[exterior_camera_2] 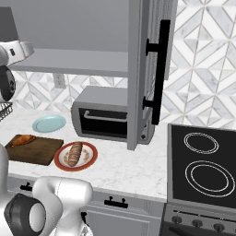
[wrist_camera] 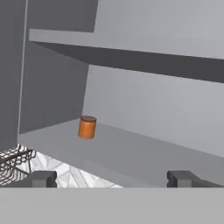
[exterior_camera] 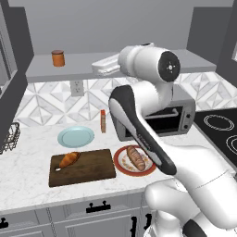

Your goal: From the different types of pastries on the counter, select a croissant and place it on the cutting board. Then retrieve a jar of jam from the cabinet and place it alongside the croissant on the cutting board.

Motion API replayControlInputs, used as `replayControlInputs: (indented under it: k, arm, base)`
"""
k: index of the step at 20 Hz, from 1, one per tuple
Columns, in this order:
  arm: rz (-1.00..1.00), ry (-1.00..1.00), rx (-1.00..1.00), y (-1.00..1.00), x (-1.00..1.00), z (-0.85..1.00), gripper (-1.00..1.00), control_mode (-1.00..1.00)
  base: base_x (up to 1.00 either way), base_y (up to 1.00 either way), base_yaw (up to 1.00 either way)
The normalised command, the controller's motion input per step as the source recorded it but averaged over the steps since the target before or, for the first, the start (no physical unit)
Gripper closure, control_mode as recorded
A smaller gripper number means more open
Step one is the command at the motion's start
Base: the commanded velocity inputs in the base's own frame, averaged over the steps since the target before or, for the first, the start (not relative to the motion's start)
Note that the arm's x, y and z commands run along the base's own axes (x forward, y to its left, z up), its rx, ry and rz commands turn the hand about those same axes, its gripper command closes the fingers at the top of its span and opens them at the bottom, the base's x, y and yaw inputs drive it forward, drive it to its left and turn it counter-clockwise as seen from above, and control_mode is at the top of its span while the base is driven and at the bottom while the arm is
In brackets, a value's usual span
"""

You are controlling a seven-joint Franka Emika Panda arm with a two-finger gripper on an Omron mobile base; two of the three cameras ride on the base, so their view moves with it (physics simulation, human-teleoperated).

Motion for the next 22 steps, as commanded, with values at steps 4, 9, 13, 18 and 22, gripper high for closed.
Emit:
replayControlInputs:
  k: [4, 9, 13, 18, 22]
  arm:
    - [-0.08, 0.00, -0.01, 0.16, 0.00, -0.05, -1.00, -1.00]
    - [0.00, 0.00, 0.00, 0.00, 0.15, 0.00, -1.00, -1.00]
    - [0.00, 0.04, 0.00, 0.10, 0.50, -0.02, -1.00, -1.00]
    - [0.01, 0.08, 0.03, 0.19, 0.51, -0.08, -1.00, -1.00]
    - [0.00, 0.06, 0.03, 0.32, 0.33, -0.18, -1.00, -1.00]
  base:
    - [0.00, 0.00, 0.00]
    - [0.00, 0.00, 0.00]
    - [0.00, 0.00, 0.00]
    - [0.00, 0.00, 0.00]
    - [0.00, 0.00, 0.00]
